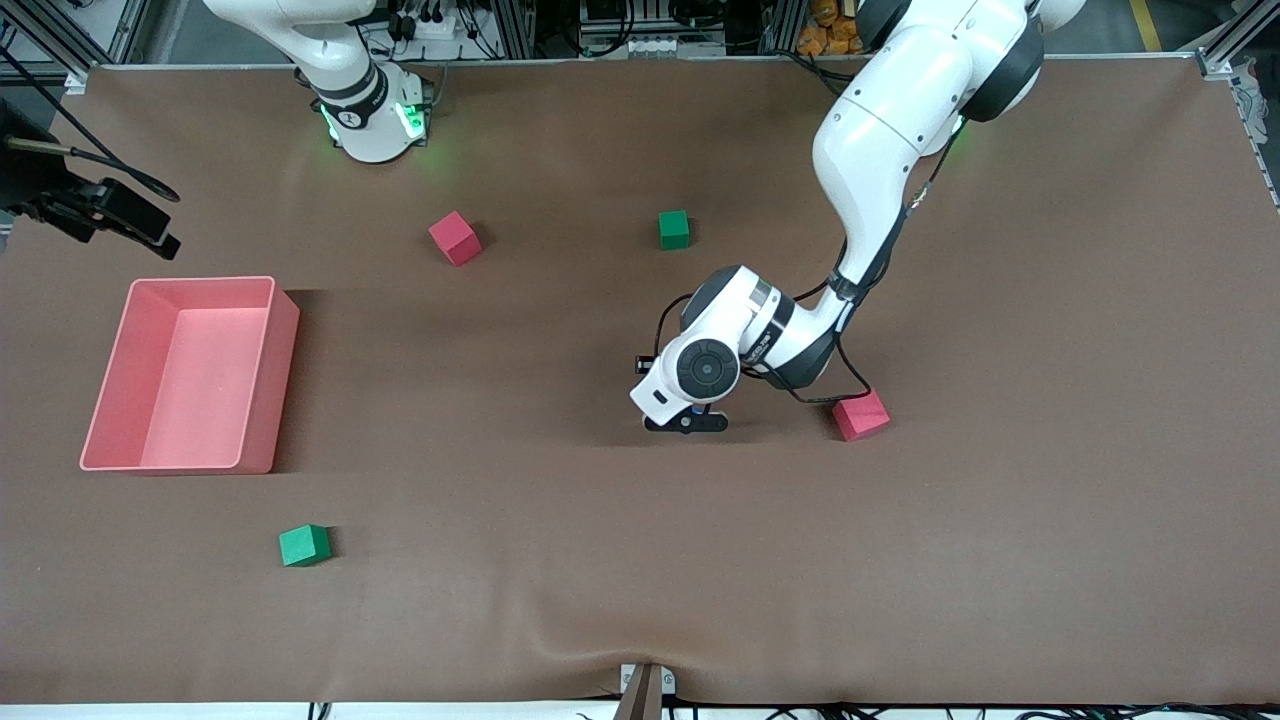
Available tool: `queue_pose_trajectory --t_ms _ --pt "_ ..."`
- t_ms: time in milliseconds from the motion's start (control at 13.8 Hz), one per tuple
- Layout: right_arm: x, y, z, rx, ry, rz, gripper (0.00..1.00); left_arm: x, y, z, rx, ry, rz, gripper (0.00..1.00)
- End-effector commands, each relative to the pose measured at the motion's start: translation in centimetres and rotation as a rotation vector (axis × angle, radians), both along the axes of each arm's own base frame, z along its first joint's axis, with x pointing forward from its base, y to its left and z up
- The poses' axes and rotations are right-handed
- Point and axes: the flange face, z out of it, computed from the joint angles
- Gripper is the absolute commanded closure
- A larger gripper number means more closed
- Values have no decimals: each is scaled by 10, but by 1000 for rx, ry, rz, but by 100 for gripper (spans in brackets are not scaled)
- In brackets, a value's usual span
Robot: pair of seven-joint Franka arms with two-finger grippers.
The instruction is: Place and upright button with both arms
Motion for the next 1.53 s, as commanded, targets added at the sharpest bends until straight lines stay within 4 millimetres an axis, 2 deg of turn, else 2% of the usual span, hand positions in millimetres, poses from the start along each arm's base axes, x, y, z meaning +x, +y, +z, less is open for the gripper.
queue_pose_trajectory --t_ms 0,291,582,727,1018,1236,1455 --pt "6 -6 3 -15 9 -4 0 2 -4 -1 -13 -10 -9 22" --pt "4 -2 7 -17 -1 192 0 1 -3 -5 -8 -5 -11 23" --pt "4 -4 7 -20 -2 259 0 0 -3 -7 -5 -2 -13 29" --pt "2 -8 5 -18 21 253 0 0 -3 -7 -2 -2 -12 39" --pt "3 -17 2 -17 27 235 0 0 -2 -8 -2 0 -10 65" --pt "4 -28 1 -9 28 216 0 0 -3 2 -4 -1 2 100" --pt "4 -26 1 -9 28 219 0 2 -8 31 2 -19 74 100"
